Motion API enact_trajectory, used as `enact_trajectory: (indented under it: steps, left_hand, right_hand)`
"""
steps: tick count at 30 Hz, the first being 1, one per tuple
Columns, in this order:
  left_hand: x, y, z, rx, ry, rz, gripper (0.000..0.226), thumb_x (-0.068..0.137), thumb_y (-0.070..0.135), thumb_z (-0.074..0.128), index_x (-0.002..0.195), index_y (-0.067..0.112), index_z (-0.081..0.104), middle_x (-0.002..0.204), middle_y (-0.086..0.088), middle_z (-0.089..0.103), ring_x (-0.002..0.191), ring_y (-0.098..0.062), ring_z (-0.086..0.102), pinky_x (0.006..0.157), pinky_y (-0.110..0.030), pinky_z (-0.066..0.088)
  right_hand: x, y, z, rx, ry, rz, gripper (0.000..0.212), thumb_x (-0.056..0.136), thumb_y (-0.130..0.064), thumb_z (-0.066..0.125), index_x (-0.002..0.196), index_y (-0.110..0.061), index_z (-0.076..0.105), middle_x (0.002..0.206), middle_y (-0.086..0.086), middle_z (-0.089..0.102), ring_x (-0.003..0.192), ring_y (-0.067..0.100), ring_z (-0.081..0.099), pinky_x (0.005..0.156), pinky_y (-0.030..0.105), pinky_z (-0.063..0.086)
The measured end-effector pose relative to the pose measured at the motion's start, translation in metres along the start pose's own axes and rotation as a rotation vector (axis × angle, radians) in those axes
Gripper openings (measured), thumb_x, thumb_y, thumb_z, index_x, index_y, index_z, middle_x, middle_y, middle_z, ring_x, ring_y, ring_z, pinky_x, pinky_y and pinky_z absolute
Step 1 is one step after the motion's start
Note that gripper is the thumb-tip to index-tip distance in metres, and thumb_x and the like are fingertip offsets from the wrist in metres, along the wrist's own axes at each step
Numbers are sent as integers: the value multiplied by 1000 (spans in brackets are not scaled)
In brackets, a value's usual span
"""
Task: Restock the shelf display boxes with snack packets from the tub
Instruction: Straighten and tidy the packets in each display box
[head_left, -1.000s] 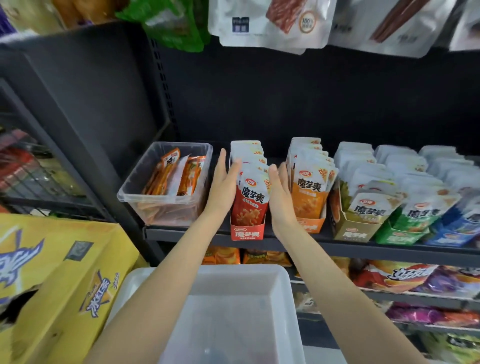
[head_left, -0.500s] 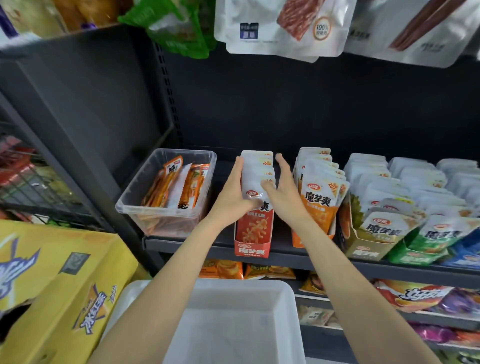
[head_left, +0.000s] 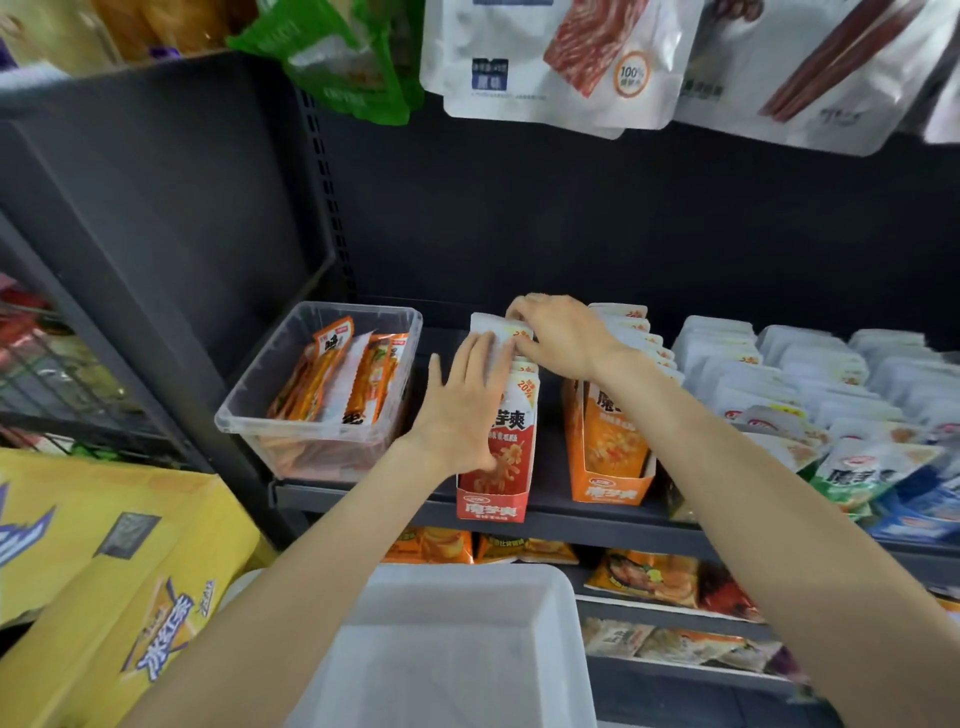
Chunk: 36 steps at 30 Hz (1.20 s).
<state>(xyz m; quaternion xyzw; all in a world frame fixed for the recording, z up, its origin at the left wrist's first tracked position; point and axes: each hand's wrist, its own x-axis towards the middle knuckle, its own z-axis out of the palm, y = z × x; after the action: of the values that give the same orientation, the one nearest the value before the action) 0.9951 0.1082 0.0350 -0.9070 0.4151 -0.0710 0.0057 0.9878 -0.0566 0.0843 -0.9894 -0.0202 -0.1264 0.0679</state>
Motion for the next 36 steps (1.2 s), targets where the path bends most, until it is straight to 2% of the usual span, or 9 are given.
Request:
enact_trajectory:
  steps: [3,6,9,14,18,21,25,29,36]
  left_hand:
    - [-5,3,13,-27,-20,-51,135,69,38,80,141,23,-33,152,-15,-29,143,-40,-12,114,-55,19]
    - [-12,11,19,-181,51,-86,123,76,15,75,144,33,-27,150,-10,-33,130,-29,37,90,-33,50]
    - [-16,17,19,-234,132,-100,123,79,4,67,137,42,-35,150,-12,-31,92,-14,58,73,-24,53]
    - [-21,13,17,-241,162,-151,126,83,8,65,121,46,-49,153,-18,-22,71,-12,63,65,-19,48]
    - [-19,7,23,-334,192,-142,134,76,28,78,125,46,-46,158,-12,-11,94,-17,66,74,-24,51]
    - [-18,0,24,-740,186,-178,131,70,32,82,140,40,-28,159,0,5,134,-9,34,102,-31,38]
    - [-15,-5,14,-1137,119,-231,93,84,22,70,151,24,6,156,5,19,139,-6,24,109,-28,25]
    - [-6,-4,6,-1229,123,-122,60,89,17,64,123,52,29,129,27,38,106,27,38,94,-6,35]
    - [-8,-4,22,-1236,193,-159,78,86,18,67,138,51,19,152,8,32,137,-9,33,111,-44,35]
  right_hand:
    - [5,-1,-4,-69,-136,1,28,95,-27,47,120,-16,51,96,3,63,97,26,58,91,38,40]
    - [3,3,4,9,-63,24,18,98,-24,41,111,-16,52,80,3,60,84,26,59,74,35,42]
    - [-2,6,10,-30,137,-81,15,98,-21,44,100,-14,58,85,3,61,86,22,56,80,35,43]
    - [-16,-2,4,24,121,-101,17,100,-20,38,97,-12,53,86,3,61,79,23,56,70,29,32]
    - [-21,-4,0,179,22,50,28,102,-27,35,121,-12,50,108,6,64,102,24,59,81,32,39]
    - [-38,-14,6,476,253,226,41,100,-21,42,141,-14,40,140,4,47,128,15,45,105,33,40]
    - [-68,-42,34,665,312,473,60,94,-12,52,149,-13,25,152,3,32,140,16,30,114,29,26]
    - [-68,-51,61,719,236,398,62,89,-17,59,145,-18,32,145,2,41,136,16,34,113,32,30]
    - [-73,-49,68,673,279,418,71,89,-8,61,149,-19,26,154,-1,29,140,11,28,105,8,23]
